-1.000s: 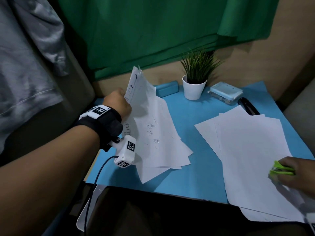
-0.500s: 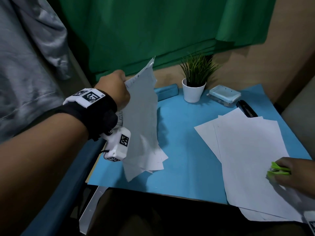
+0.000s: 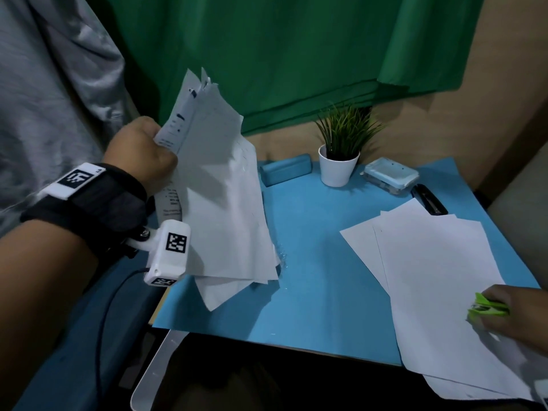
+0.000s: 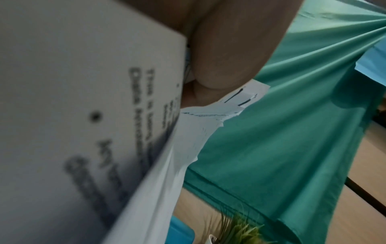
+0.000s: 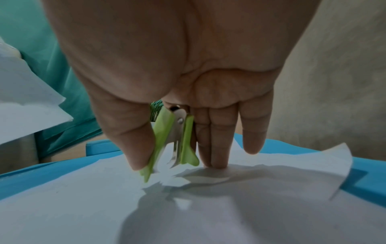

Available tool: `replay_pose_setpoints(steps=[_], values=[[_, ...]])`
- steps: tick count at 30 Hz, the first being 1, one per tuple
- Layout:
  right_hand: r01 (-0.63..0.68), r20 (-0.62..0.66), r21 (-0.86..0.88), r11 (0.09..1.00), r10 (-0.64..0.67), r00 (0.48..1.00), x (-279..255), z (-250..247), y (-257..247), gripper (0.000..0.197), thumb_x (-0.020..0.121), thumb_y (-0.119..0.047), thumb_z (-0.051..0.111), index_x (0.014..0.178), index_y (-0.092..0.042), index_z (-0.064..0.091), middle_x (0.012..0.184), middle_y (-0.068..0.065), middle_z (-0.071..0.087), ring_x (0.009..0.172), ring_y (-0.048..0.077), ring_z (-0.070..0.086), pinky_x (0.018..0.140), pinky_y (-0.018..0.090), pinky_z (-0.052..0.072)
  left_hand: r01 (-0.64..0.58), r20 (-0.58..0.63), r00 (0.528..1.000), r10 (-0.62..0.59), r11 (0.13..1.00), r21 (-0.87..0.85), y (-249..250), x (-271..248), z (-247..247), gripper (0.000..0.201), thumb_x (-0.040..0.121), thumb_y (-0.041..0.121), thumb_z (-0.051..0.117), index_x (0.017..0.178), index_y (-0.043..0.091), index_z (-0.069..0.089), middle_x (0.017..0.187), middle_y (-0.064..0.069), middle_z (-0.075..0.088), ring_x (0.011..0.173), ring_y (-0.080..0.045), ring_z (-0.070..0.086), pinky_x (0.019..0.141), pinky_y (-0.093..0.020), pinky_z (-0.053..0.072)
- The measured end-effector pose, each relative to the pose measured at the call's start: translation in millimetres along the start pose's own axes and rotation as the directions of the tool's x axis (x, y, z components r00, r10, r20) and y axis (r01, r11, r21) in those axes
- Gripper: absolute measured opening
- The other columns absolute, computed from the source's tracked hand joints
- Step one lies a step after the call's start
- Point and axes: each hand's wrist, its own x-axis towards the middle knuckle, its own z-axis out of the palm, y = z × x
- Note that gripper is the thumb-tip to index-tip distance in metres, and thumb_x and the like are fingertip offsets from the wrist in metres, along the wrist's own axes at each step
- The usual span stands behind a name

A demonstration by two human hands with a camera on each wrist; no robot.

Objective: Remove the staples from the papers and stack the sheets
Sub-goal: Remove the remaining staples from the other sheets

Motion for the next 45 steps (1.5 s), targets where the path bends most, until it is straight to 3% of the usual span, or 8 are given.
replay_pose_setpoints(steps=[14,17,21,24,27,33,42,45], values=[[-0.054,0.030,0.000,0.999,0.054,0.998,10,5,9,0.041,0.051,-0.060,0.077,0.085,-0.048,0.059,0.062,-0.021,0.062,0.057,0.006,0.061,0.058,0.032,0.052,0.114,0.016,0.994,-0.113,0.981,-0.156,-10,-3,-1,0.015,0.082,-0.001,0.059,0.095,0.006,0.061,0.089,-0.015,0.062,0.073,-0.025,0.059,0.062,-0.027,0.043],[-0.036,-0.024,0.011,0.999,0.036,0.999,12,2,24,0.026,0.062,-0.052,0.082,0.079,-0.045,0.062,0.063,-0.024,0.063,0.057,0.003,0.062,0.057,0.029,0.053,0.269,0.103,0.963,-0.249,0.844,-0.464,-22,-20,-2,0.015,0.075,-0.001,0.067,0.086,0.009,0.063,0.072,-0.015,0.058,0.044,-0.010,0.055,0.036,-0.015,0.040],[0.011,-0.082,0.229,0.973,0.008,0.997,19,-5,35,0.059,0.065,-0.084,0.061,0.107,-0.042,0.065,0.082,-0.024,0.067,0.076,0.009,0.070,0.061,0.025,0.056,0.419,0.235,0.905,-0.355,0.647,-0.637,-36,-71,25,0.016,0.087,-0.010,0.061,0.099,0.000,0.066,0.063,-0.004,0.064,0.055,-0.010,0.062,0.040,-0.009,0.044],[0.067,-0.005,0.831,0.552,-0.112,0.994,-30,-42,-85,0.025,0.078,-0.025,0.074,0.100,-0.013,0.072,0.097,0.000,0.074,0.089,0.028,0.072,0.072,0.033,0.061,0.555,0.377,0.812,-0.446,0.389,-0.735,-42,-111,65,0.011,0.082,0.000,0.068,0.091,0.005,0.071,0.087,-0.011,0.078,0.079,-0.027,0.074,0.074,-0.037,0.063],[-0.170,0.192,0.981,0.092,-0.343,0.920,-55,-44,-166,0.059,0.050,-0.024,0.092,0.100,-0.001,0.069,0.108,0.014,0.072,0.098,0.028,0.071,0.083,0.054,0.055,0.622,0.538,0.715,-0.446,0.055,-0.781,-30,-143,96,0.030,0.092,-0.009,0.053,0.116,0.004,0.066,0.110,-0.023,0.073,0.099,-0.045,0.069,0.091,-0.065,0.051],[-0.231,0.187,0.966,-0.119,-0.298,0.936,-25,-32,-207,0.076,0.016,-0.028,0.100,0.086,-0.008,0.076,0.092,0.016,0.072,0.073,0.026,0.072,0.058,0.034,0.059,0.647,0.629,0.655,-0.418,-0.120,-0.753,-19,-175,127,0.031,0.095,-0.008,0.054,0.123,0.002,0.063,0.111,-0.020,0.074,0.098,-0.041,0.071,0.074,-0.047,0.062],[0.065,0.005,0.951,0.301,-0.227,0.974,-4,-21,-204,0.073,0.028,-0.038,0.095,0.084,0.002,0.074,0.086,0.023,0.073,0.067,0.021,0.070,0.060,0.022,0.057,0.682,0.747,0.597,-0.292,-0.306,-0.664,-33,-178,132,0.027,0.093,-0.007,0.050,0.112,0.002,0.067,0.094,-0.018,0.077,0.076,-0.030,0.076,0.066,-0.044,0.063],[0.048,0.049,0.922,0.384,-0.240,0.970,8,-37,-187,0.062,0.032,-0.038,0.096,0.079,-0.001,0.076,0.089,0.023,0.074,0.070,0.018,0.072,0.065,0.021,0.058,0.671,0.774,0.597,-0.212,-0.397,-0.626,-51,-159,121,0.039,0.076,0.020,0.066,0.110,0.001,0.066,0.103,-0.019,0.074,0.089,-0.034,0.073,0.078,-0.051,0.060]])
